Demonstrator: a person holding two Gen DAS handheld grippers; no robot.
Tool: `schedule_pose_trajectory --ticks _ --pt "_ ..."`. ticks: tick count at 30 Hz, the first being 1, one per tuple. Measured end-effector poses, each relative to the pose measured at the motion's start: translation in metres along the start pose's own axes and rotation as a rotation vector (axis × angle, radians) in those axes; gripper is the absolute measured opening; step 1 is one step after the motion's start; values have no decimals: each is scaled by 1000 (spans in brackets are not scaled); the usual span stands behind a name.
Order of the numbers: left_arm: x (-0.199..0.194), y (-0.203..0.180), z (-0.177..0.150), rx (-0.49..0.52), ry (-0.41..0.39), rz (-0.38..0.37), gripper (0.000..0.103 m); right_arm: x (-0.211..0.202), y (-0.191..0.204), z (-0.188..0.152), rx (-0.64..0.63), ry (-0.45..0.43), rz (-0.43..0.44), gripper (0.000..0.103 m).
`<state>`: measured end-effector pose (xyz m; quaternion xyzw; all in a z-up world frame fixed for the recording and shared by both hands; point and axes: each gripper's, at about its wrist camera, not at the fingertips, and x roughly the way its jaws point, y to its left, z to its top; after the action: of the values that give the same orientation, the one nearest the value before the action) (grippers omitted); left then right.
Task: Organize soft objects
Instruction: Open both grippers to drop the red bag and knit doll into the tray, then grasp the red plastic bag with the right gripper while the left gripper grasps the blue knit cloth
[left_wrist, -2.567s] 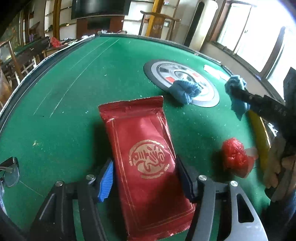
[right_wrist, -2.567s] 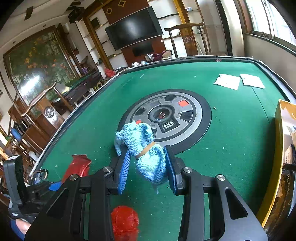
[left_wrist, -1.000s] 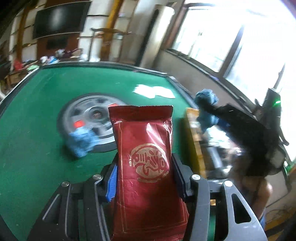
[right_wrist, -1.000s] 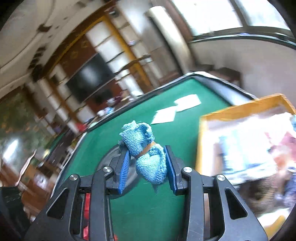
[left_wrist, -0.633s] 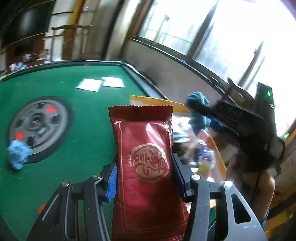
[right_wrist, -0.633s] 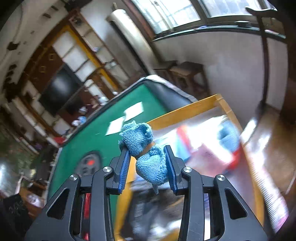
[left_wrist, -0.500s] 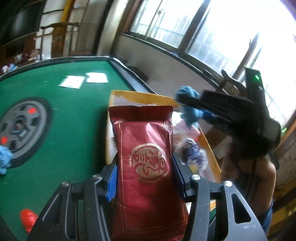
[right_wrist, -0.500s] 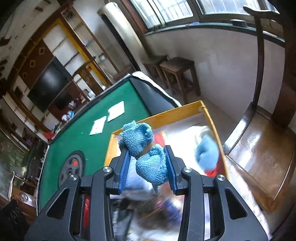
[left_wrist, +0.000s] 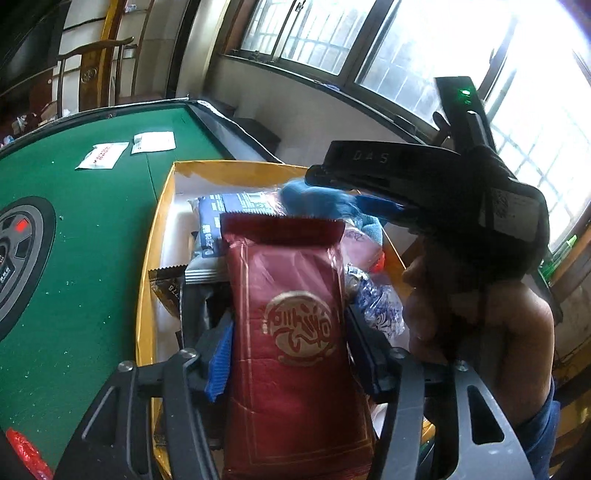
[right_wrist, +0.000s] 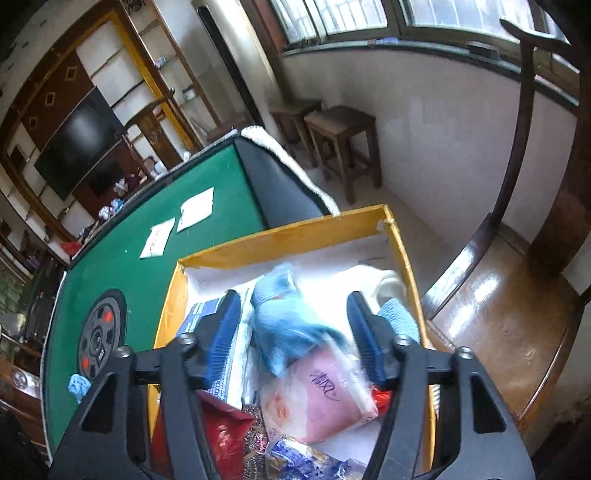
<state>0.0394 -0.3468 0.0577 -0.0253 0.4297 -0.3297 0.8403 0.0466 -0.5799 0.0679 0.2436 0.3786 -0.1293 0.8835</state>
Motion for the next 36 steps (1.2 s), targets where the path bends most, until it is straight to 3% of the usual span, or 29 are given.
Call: schedule_pose_trajectory --ticks 3,10,21,25,30,36 --pt "-6 3 1 -16 -11 -4 61 -14 0 -1 6 -25 6 66" --pt "-45 7 -2 -35 -76 -40 62 -58 12 -27 40 -81 128 66" --pt "-95 57 -23 -99 -109 -21 62 -86 81 -79 -23 -86 236 66" --pt "-117 87 -38 -136 -127 -8 62 -81 114 -102 -76 -41 285 66" --pt "-150 144 -56 -197 -167 46 62 -59 165 -148 -191 82 382 66" --pt "-187 238 -78 -371 -237 152 62 -22 228 -214 -368 265 482 66"
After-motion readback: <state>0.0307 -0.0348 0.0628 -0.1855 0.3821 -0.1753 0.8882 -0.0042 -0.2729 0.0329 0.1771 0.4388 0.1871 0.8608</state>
